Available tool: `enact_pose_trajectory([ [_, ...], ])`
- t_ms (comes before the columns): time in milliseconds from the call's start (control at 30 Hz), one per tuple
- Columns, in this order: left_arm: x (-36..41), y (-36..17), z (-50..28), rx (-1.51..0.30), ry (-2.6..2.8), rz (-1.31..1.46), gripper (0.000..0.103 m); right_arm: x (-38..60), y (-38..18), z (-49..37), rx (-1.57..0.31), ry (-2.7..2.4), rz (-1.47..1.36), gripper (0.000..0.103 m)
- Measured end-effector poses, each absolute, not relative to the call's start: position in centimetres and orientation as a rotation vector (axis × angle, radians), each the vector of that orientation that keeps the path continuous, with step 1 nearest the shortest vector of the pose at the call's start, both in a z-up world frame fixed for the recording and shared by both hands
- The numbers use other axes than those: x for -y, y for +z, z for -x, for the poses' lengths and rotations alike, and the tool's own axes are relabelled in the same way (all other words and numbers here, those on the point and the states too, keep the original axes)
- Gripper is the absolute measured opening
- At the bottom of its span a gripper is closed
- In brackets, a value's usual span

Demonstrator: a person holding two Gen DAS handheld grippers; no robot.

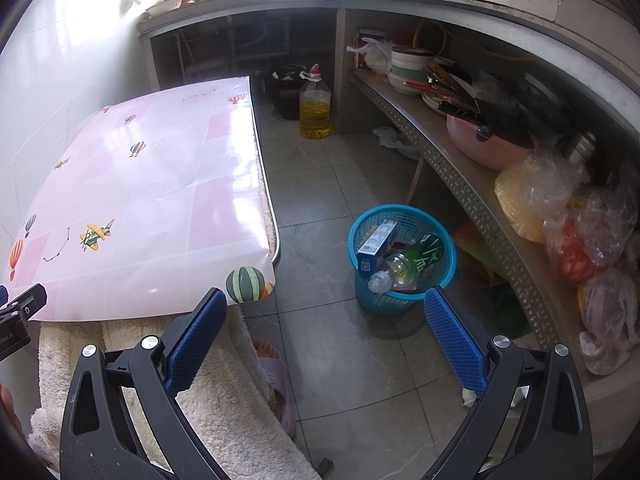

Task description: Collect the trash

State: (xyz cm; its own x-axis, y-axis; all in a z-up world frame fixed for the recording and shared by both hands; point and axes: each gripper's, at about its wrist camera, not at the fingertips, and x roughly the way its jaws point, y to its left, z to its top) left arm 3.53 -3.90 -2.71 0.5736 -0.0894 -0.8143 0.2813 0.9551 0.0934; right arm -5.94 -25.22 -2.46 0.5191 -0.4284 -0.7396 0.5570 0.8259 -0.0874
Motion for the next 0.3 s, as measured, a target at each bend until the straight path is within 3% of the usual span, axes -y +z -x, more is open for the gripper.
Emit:
enact_pose_trajectory([
  [300,3.80,-2.60,-3.75,-0.943,-0.227,-0.221,0.097,25.20,-2.62,5.87,-0.836,-0.595,-0.165,0.095],
])
